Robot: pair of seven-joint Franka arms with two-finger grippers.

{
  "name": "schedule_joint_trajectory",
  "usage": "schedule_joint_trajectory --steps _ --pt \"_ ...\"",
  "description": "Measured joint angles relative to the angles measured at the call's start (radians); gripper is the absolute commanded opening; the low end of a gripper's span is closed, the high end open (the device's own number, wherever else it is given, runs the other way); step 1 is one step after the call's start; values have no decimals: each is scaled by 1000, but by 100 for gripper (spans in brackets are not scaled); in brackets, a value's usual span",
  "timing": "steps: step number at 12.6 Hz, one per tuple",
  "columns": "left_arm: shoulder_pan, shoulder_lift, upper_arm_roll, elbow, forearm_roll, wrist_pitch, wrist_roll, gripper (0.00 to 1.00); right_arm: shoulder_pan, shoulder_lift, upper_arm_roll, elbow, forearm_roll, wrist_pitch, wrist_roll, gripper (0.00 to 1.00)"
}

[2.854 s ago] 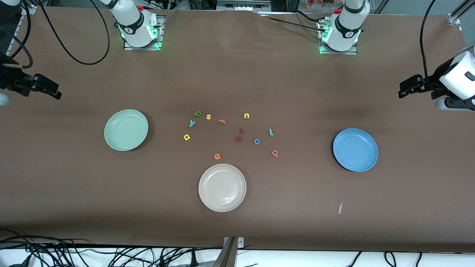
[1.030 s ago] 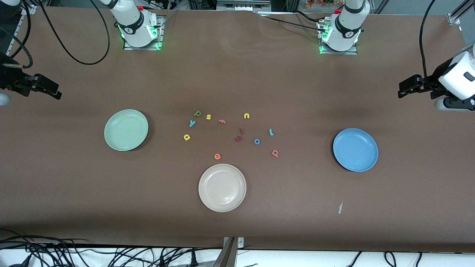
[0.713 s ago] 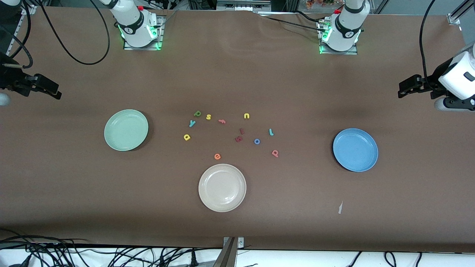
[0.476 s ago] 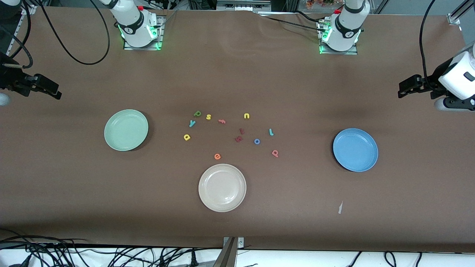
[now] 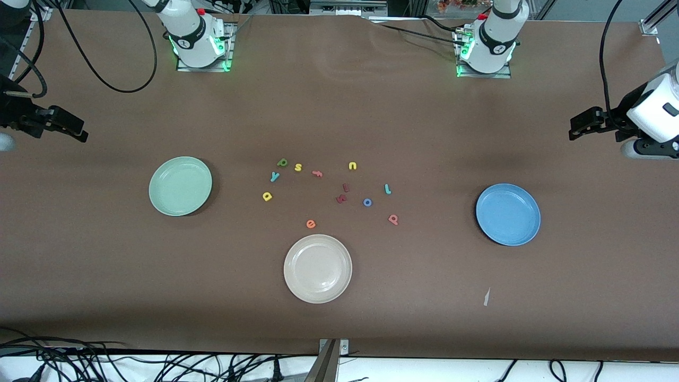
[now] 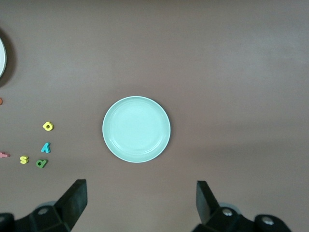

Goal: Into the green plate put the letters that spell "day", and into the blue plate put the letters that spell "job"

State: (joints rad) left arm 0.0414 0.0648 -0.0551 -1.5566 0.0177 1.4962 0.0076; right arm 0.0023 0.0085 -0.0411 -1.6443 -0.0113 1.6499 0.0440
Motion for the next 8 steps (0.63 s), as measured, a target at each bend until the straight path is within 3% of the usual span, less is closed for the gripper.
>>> schedule_joint_trajectory --steps 8 --pt "-1 2 0 0 0 0 0 100 18 7 6 -3 0 -33 0 100"
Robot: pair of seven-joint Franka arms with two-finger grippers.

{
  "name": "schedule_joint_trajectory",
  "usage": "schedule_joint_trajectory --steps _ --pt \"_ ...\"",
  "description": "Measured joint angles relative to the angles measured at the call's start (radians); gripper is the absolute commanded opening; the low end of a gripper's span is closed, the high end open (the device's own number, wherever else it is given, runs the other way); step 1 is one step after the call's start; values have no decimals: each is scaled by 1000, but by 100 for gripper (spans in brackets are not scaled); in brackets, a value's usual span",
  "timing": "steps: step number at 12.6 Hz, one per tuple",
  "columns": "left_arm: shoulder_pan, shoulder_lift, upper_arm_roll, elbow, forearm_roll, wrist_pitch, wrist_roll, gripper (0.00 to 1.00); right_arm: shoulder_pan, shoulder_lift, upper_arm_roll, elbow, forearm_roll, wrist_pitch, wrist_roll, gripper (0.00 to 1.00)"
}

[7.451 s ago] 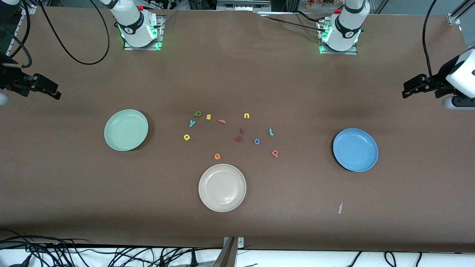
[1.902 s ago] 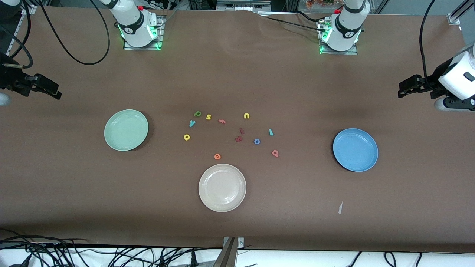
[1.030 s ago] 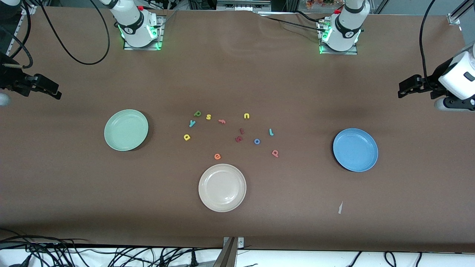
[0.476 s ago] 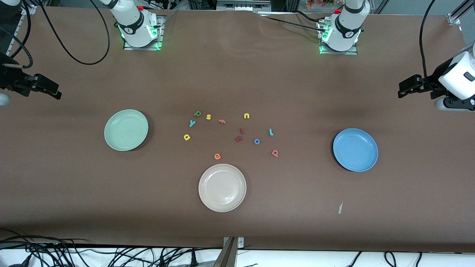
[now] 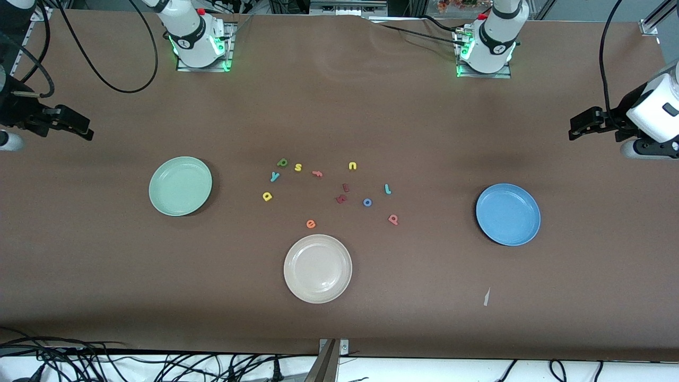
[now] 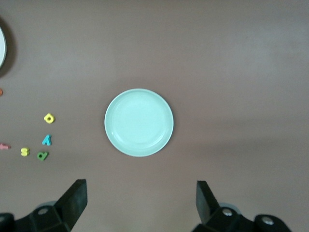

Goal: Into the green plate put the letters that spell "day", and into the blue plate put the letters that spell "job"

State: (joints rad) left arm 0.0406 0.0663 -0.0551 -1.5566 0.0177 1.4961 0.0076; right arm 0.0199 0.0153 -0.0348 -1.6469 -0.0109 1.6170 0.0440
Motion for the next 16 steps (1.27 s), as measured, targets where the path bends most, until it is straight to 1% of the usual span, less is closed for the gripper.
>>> schedule_joint_trajectory --steps 2,6,8,10,13,16 --pt "0 4 0 0 0 0 0 100 29 20 3 -1 0 -6 0 100" --pt "-1 6 0 0 0 0 0 100 127 96 9 -2 0 -6 5 100" --pt "-1 7 0 0 0 0 0 100 167 146 10 -4 1 12 41 100" --pt "-4 8 -5 0 0 0 1 100 201 198 11 -8 1 71 129 100" --pt "-8 12 -12 0 0 0 1 100 253 259 15 -38 2 166 326 99" --pt "-12 34 -12 0 -1 1 -10 100 294 346 27 -57 3 257 492 94"
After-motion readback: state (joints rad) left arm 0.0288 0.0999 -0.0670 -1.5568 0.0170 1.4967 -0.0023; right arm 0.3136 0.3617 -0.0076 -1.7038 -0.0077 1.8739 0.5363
